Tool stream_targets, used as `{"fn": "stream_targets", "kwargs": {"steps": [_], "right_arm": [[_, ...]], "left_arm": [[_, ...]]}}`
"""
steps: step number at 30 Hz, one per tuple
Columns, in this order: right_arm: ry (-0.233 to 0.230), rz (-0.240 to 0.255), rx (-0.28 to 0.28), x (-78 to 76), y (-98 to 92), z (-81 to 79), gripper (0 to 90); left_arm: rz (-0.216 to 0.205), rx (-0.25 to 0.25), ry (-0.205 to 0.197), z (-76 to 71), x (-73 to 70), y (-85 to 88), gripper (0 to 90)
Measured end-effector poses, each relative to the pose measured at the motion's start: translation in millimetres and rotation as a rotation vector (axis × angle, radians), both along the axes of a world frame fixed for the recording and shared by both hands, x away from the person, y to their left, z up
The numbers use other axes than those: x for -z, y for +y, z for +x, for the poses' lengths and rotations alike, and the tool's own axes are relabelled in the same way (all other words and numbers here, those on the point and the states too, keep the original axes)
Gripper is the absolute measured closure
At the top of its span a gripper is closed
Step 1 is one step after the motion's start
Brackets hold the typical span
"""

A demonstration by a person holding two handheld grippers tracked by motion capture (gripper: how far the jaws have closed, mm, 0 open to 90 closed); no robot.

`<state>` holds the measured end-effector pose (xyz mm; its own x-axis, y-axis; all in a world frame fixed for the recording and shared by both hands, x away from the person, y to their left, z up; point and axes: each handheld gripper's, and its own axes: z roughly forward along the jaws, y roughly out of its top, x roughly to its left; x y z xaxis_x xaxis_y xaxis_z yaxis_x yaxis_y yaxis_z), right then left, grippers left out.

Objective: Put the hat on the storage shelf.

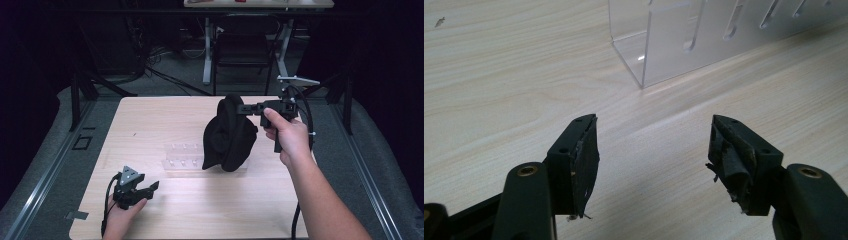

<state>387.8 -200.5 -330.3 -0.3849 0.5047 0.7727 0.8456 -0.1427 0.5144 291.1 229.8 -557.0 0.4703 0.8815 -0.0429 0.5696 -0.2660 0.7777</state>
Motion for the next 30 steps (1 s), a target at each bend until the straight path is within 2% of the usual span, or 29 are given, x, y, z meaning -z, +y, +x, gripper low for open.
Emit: {"fn": "stream_targets", "kwargs": {"steps": [7, 12, 20, 22, 25, 30], "right_arm": [[0.005, 0.031, -0.006, 2.4, 3.0, 1.1, 87.6], [0.003, 0.047, -0.01, 3.7, 8.7, 2.1, 87.3], [-0.002, 0.043, -0.001, 3.1, 9.3, 1.0, 87.4], [-0.002, 0.041, 0.0, 2.9, 9.4, 0.8, 87.4], [-0.003, 0.045, 0.006, 2.9, 10.8, 0.5, 87.4], [-0.007, 0.044, 0.0, 2.4, 12.8, 0.3, 87.4]], "left_arm": [[-0.012, 0.003, -0.007, -1.1, -3.0, -0.7, 36.6], [-0.02, 0.026, -0.042, -4.6, -12.3, -6.9, 36.4], [-0.044, 0.097, -0.082, -7.2, -34.4, -30.0, 40.5], [-0.036, 0.123, -0.098, -8.2, -39.9, -37.8, 41.4], [-0.034, 0.151, -0.107, -6.6, -44.2, -49.0, 43.2], [-0.038, 0.171, -0.111, -2.0, -47.6, -60.9, 43.8]]}}
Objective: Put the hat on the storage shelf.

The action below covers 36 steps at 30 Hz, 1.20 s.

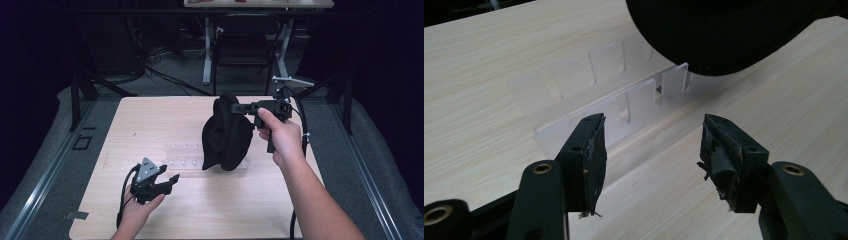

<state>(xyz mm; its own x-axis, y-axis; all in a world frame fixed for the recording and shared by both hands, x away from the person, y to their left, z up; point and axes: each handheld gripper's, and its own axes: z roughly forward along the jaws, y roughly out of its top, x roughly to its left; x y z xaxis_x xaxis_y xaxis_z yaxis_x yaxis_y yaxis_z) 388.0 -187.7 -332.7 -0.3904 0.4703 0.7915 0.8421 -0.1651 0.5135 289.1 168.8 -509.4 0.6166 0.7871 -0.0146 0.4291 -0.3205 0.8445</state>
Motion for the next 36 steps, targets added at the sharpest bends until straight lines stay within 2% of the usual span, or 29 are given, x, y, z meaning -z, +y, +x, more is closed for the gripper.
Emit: {"fn": "stream_targets", "kwargs": {"steps": [13, 26, 36], "right_arm": [[-0.004, -0.005, -0.001, -1.2, 3.1, -1.0, 87.4], [-0.008, -0.008, 0.004, -2.0, 5.1, -0.7, 87.4], [-0.01, -0.012, 0.01, -2.2, 5.5, -0.6, 87.4]], "left_arm": [[-0.026, 0.06, -0.024, 4.6, -13.9, -34.0, 47.4], [-0.014, 0.131, -0.045, 8.1, -24.5, -72.0, 52.4], [-0.025, 0.148, -0.052, 7.8, -27.4, -80.6, 54.9]]}}
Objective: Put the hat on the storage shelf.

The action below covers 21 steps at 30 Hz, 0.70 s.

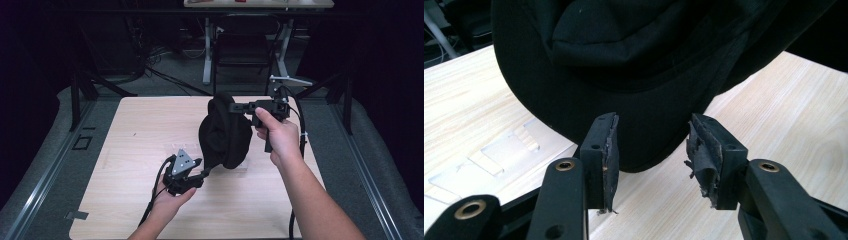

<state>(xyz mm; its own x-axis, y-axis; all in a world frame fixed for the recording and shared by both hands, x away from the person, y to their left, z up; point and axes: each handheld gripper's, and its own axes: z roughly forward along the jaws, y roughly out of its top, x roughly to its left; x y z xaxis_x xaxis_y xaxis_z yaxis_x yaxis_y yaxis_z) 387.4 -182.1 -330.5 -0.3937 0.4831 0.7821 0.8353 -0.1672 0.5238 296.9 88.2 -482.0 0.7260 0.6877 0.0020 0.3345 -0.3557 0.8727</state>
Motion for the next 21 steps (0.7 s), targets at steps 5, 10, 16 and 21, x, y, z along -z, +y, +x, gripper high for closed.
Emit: {"fn": "stream_targets", "kwargs": {"steps": [5, 10, 16, 21], "right_arm": [[-0.001, 0.001, 0.003, 0.0, 0.4, 0.2, 87.4], [-0.003, 0.001, 0.004, -0.3, 2.2, -0.1, 87.4], [-0.001, 0.004, 0.002, -0.2, 2.8, 0.1, 87.4], [-0.001, 0.006, 0.001, 0.3, 2.2, -0.1, 87.3]], "left_arm": [[0.002, 0.02, -0.007, -4.3, -2.7, -2.3, 54.6], [0.017, 0.027, -0.007, -3.5, -2.2, -8.5, 54.9], [0.027, 0.024, -0.006, -0.7, 0.7, -14.5, 59.9], [0.056, 0.011, -0.005, 1.8, 3.4, -17.7, 68.9]]}}
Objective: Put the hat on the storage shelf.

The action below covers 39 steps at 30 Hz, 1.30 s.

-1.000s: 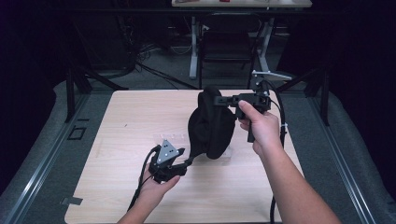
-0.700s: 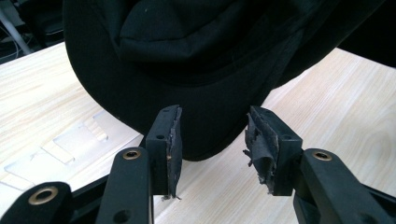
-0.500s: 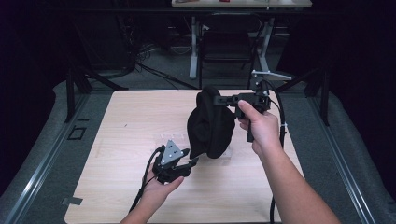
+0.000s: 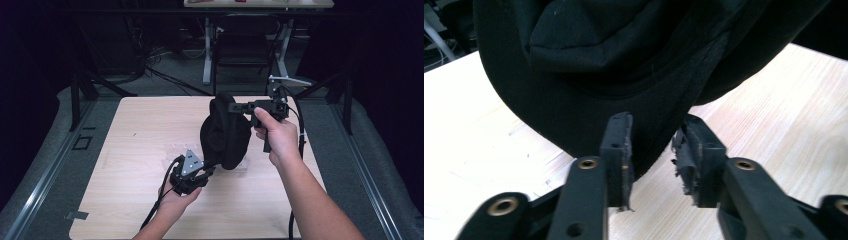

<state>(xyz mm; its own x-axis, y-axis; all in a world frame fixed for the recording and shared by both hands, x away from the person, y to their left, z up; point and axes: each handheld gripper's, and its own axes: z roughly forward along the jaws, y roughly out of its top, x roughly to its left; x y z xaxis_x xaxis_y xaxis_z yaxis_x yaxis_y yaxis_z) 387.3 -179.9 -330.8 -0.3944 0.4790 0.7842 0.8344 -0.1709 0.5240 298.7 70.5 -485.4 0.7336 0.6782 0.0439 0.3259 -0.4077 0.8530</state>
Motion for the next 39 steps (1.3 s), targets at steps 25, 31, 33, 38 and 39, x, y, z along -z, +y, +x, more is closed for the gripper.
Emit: {"fn": "stream_targets", "kwargs": {"steps": [25, 31, 33, 38, 39], "right_arm": [[-0.004, -0.002, -0.038, -3.8, 12.7, -0.6, 86.7], [0.0, 0.005, -0.049, -3.9, 19.1, 5.2, 83.6], [-0.006, -0.004, -0.042, -4.6, 21.1, 6.1, 82.1], [-0.028, -0.005, -0.038, -10.0, 21.6, 5.2, 78.2], [-0.039, -0.017, -0.038, -12.2, 21.5, 4.1, 78.3]], "left_arm": [[-0.074, 0.009, 0.005, 4.4, 3.3, 30.2, 76.8], [-0.075, -0.006, 0.009, 4.3, 3.2, 30.2, 77.6], [-0.068, -0.008, 0.003, 4.0, 3.2, 30.2, 78.2], [-0.049, -0.016, -0.017, 3.1, 3.2, 28.8, 79.6], [-0.047, -0.017, -0.019, 3.0, 3.3, 28.7, 80.0]]}}
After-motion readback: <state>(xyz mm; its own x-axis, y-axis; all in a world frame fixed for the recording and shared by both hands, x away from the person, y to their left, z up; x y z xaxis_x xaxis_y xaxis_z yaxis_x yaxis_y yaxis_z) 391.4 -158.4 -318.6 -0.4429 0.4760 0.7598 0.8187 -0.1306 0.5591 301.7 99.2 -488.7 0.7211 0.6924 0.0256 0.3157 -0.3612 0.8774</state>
